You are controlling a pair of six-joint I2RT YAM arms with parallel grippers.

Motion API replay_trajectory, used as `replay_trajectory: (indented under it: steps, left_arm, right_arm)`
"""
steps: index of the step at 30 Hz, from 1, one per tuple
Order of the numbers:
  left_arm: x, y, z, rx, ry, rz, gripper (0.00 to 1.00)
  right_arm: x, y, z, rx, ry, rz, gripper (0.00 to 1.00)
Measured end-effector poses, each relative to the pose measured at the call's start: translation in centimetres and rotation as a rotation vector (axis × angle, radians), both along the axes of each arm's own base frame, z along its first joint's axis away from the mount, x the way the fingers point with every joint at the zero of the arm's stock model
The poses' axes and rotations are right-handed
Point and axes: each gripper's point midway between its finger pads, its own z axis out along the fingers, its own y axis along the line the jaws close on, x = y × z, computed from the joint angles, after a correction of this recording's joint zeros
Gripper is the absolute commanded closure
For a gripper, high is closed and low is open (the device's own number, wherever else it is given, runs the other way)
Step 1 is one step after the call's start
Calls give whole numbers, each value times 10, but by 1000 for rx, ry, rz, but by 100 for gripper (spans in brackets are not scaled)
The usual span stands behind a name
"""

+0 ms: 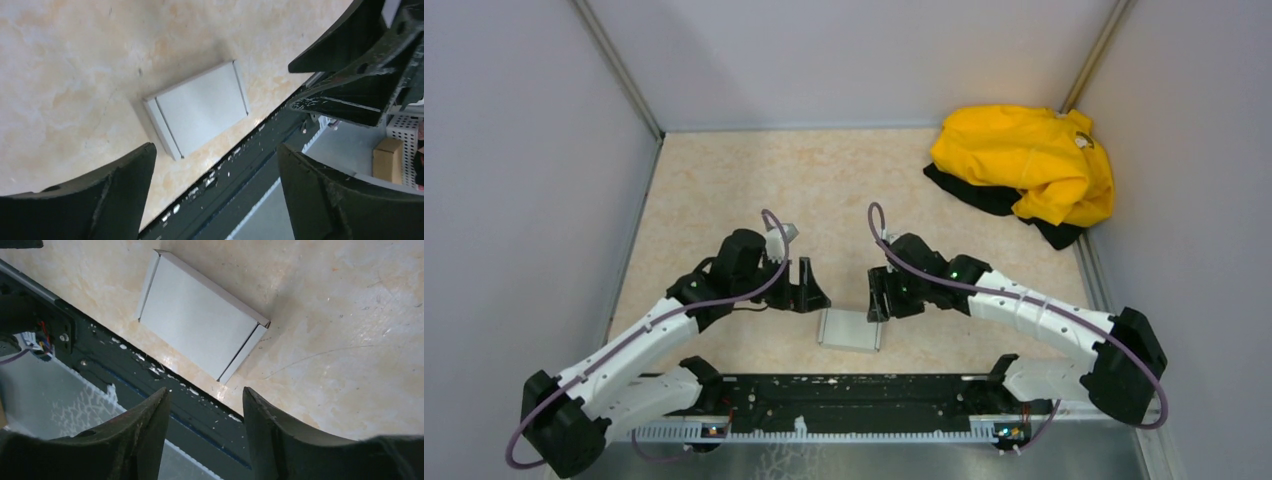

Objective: Fold the paper box

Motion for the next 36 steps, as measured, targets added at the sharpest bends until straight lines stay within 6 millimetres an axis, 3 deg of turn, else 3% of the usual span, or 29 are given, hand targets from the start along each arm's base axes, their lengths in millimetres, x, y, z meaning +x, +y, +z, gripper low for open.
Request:
replay_trajectory:
  steps: [6,11,19,27,32,36]
  left_arm:
    - [-18,2,-30,57,123,-13,1]
    - [-41,2,-47,77,185,-31,1]
    - [-61,4,-76,140,230,-11,1]
    - [-76,5,-105,231,251,-4,1]
    - [-78,-1,-119,282,237,0,1]
    - [-61,-10,-120,268,186,54,1]
  right_arm:
    - [-19,-8,-23,-87,-6,7,44]
    - [-36,-18,-47,-169,-23,6,40]
    - [-35,-8,-55,-197,-138,22,42]
    - [-37,-2,-86,-303,-167,44,45]
    - [-32,1,-90,-304,-179,0,54]
    - [-25,4,-93,-301,-202,-41,58]
